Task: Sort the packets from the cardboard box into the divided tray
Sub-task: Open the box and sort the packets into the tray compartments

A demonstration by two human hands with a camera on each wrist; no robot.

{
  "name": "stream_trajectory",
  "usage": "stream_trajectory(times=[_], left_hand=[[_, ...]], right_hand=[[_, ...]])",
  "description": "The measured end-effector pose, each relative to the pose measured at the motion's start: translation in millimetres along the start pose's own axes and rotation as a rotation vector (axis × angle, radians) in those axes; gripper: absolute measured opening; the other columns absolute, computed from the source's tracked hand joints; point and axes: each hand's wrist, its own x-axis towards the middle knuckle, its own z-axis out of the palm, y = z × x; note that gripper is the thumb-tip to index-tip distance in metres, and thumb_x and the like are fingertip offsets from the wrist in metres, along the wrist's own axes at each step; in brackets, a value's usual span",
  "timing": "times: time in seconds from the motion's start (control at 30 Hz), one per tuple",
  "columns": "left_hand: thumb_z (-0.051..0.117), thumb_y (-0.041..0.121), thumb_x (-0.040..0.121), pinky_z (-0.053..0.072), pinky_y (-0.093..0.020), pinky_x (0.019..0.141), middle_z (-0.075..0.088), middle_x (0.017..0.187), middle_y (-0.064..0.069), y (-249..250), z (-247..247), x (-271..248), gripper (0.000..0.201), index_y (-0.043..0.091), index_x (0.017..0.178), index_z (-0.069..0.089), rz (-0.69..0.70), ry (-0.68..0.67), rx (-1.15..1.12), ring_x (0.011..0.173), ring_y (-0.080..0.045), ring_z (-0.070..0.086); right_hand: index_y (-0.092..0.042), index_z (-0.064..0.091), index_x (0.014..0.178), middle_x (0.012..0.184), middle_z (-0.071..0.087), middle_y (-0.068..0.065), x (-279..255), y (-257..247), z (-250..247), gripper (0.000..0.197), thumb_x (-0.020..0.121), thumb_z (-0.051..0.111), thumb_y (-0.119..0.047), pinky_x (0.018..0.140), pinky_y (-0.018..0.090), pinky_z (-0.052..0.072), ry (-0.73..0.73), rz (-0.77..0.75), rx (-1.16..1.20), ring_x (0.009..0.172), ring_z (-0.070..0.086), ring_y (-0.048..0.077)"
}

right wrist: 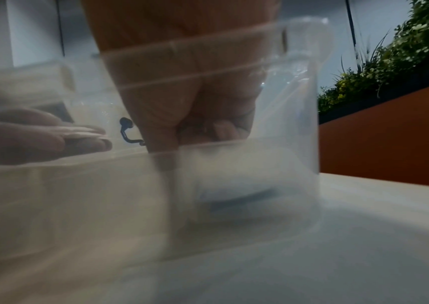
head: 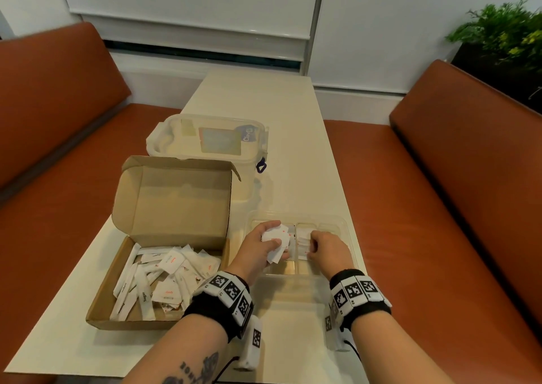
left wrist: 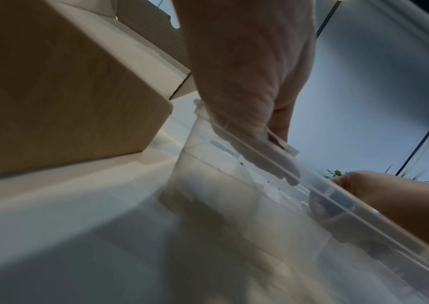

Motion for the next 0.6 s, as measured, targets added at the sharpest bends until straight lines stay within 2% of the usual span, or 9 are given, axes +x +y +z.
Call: stream_trajectory(times=[0.1,0.17,0.2,0.27,0.37,0.43,0.53,0.6], left_hand=[[0.051,-0.007,0.091,0.057,-0.044,0.083,0.050,0.125,-0.013,1,1,-1,0.036,0.021,0.112,0.060,-0.014,0.001,-0.017,0.094,-0.027,0.067],[0.051,-0.004,0.093,0.057,-0.042,0.082,0.051,0.124,-0.013,2,2,-1,0.032,0.018,0.115,0.059,-0.020,0.000,-0.026,0.097,-0.029,0.065],[0.051,0.000,0.094,0.058,-0.041,0.081,0.053,0.123,-0.014,3,3,-1,0.029,0.017,0.117,0.058,-0.026,-0.004,-0.038,0.097,-0.030,0.064],[0.049,0.010,0.097,0.056,-0.038,0.077,0.060,0.116,-0.016,4,4,-2,0.023,0.014,0.117,0.058,-0.039,-0.017,-0.079,0.090,-0.027,0.065],[0.046,0.022,0.098,0.053,-0.037,0.076,0.063,0.108,-0.015,6,4,-3,0.025,0.013,0.116,0.061,-0.069,-0.022,-0.128,0.084,-0.025,0.063],[0.044,0.013,0.095,0.053,-0.037,0.076,0.062,0.111,-0.013,7,3,-3,0.027,0.016,0.114,0.062,-0.085,-0.029,-0.116,0.087,-0.026,0.063],[0.041,-0.010,0.083,0.053,-0.039,0.079,0.048,0.129,-0.012,6,2,-2,0.054,0.020,0.127,0.055,-0.087,-0.031,0.019,0.104,-0.030,0.058],[0.041,-0.018,0.079,0.055,-0.039,0.080,0.042,0.135,-0.013,4,1,0,0.063,0.020,0.128,0.053,-0.068,-0.033,0.057,0.109,-0.033,0.057]], right_hand=[[-0.022,0.045,0.072,0.070,0.050,-0.007,-2,-5,-4,0.020,0.078,0.061,-0.011,0.052,0.020,0.032,0.093,-0.015,0.182,0.065,0.047,0.013],[-0.025,0.055,0.084,0.075,0.054,-0.009,-3,-14,-9,0.012,0.081,0.065,-0.019,0.057,0.018,0.033,0.154,-0.095,0.331,0.068,0.047,0.004],[-0.028,0.060,0.091,0.080,0.056,-0.010,-3,-19,-11,0.012,0.082,0.066,-0.022,0.060,0.017,0.034,0.138,-0.145,0.387,0.070,0.047,0.000],[-0.031,0.065,0.105,0.088,0.055,-0.013,-4,-29,-15,0.025,0.082,0.068,-0.024,0.064,0.013,0.033,0.040,-0.222,0.447,0.071,0.045,-0.004],[-0.034,0.064,0.115,0.093,0.050,-0.013,-3,-36,-15,0.037,0.081,0.070,-0.023,0.062,0.009,0.031,-0.083,-0.238,0.429,0.071,0.044,-0.004],[-0.031,0.066,0.114,0.097,0.050,-0.009,-2,-36,-15,0.036,0.080,0.072,-0.023,0.063,0.011,0.031,-0.103,-0.210,0.411,0.072,0.044,-0.003],[-0.023,0.069,0.100,0.098,0.052,-0.007,-1,-34,-16,0.025,0.076,0.075,-0.022,0.070,0.018,0.035,-0.074,-0.169,0.402,0.074,0.045,0.001],[-0.022,0.066,0.087,0.090,0.055,-0.009,-1,-33,-17,0.017,0.074,0.075,-0.020,0.066,0.018,0.035,-0.035,-0.159,0.407,0.071,0.046,0.003]])
